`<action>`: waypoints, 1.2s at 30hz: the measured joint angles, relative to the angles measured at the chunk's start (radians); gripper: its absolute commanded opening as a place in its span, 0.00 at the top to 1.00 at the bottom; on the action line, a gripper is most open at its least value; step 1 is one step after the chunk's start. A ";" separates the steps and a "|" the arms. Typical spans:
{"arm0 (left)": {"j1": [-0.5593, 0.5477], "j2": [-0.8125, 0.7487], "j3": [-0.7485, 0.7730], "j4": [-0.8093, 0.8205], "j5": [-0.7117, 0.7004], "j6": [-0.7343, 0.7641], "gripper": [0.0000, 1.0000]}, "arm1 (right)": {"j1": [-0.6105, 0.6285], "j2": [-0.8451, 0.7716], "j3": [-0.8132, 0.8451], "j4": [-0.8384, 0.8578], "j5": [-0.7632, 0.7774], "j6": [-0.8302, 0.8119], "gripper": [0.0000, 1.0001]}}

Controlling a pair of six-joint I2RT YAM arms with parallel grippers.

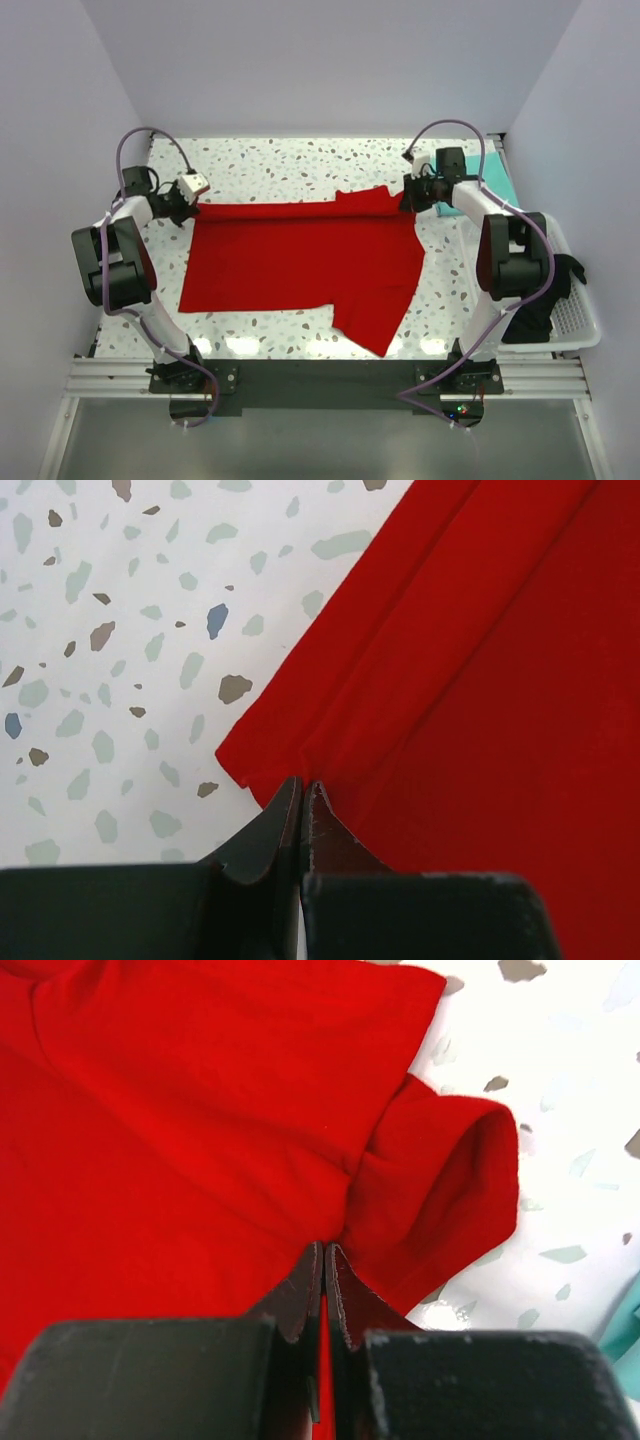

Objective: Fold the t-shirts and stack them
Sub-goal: Fold the tshirt

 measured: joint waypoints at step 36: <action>-0.023 0.038 0.109 -0.080 -0.051 0.009 1.00 | 0.000 0.071 0.095 -0.166 0.039 -0.053 1.00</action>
